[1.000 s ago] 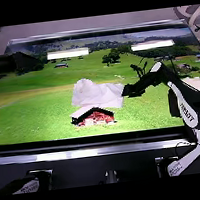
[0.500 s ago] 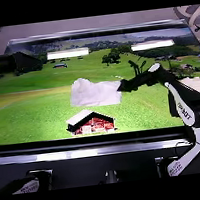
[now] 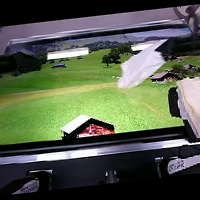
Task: Fold the shirts.
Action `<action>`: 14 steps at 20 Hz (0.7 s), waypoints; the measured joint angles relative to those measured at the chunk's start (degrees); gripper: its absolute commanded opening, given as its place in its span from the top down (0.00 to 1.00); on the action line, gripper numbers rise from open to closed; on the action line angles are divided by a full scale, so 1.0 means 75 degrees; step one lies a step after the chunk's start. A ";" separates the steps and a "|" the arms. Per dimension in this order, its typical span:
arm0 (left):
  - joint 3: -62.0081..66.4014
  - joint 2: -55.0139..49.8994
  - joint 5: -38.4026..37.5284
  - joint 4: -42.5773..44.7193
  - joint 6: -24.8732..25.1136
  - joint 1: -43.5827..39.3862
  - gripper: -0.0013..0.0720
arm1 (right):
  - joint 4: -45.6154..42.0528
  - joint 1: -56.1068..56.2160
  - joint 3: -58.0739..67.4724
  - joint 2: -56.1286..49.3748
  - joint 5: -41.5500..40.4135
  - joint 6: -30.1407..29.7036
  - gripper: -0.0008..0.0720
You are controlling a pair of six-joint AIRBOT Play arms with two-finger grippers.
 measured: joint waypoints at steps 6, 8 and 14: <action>-0.0006 -0.0009 0.0006 0.0000 0.0000 0.0000 0.95 | -0.0618 -0.2597 0.0918 0.0233 0.1052 0.0493 0.96; -0.0006 -0.0009 0.0009 0.0000 0.0000 0.0000 0.95 | -0.0717 -0.3311 0.1008 0.0300 0.1376 0.0705 0.96; -0.0006 -0.0009 0.0067 0.0000 0.0099 0.0000 0.95 | -0.1384 -0.4607 0.1096 0.0694 0.2699 0.0953 0.96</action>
